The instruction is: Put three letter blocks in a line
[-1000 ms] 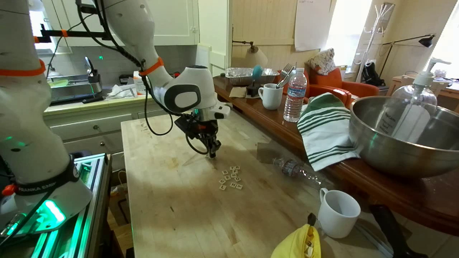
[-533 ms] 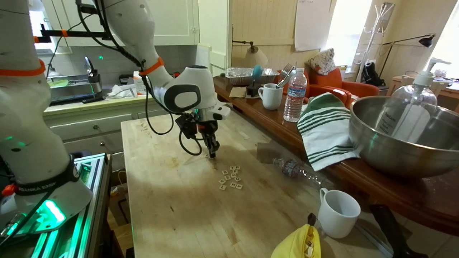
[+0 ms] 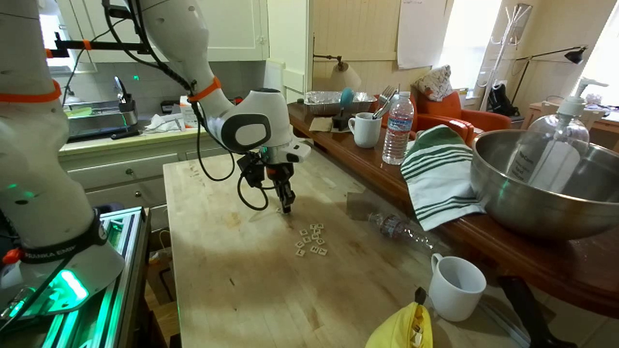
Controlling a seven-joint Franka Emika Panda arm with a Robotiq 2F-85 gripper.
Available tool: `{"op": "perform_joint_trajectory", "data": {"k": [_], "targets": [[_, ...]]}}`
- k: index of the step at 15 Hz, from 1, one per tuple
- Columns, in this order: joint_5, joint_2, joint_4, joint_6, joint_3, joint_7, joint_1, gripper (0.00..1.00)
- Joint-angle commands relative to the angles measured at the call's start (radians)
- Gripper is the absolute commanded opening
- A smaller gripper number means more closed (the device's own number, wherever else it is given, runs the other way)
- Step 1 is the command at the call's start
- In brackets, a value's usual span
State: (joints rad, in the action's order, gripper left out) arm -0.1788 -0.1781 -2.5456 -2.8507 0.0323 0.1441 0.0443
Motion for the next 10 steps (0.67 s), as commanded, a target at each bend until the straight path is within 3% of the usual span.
{"op": "perform_joint_trajectory", "data": {"k": [1,10], "targets": [[0.028,-0.025,-0.017,-0.002,-0.007,0.027,0.018,0.00],[0.070,-0.025,-0.019,0.012,-0.010,0.080,0.028,0.00]]}}
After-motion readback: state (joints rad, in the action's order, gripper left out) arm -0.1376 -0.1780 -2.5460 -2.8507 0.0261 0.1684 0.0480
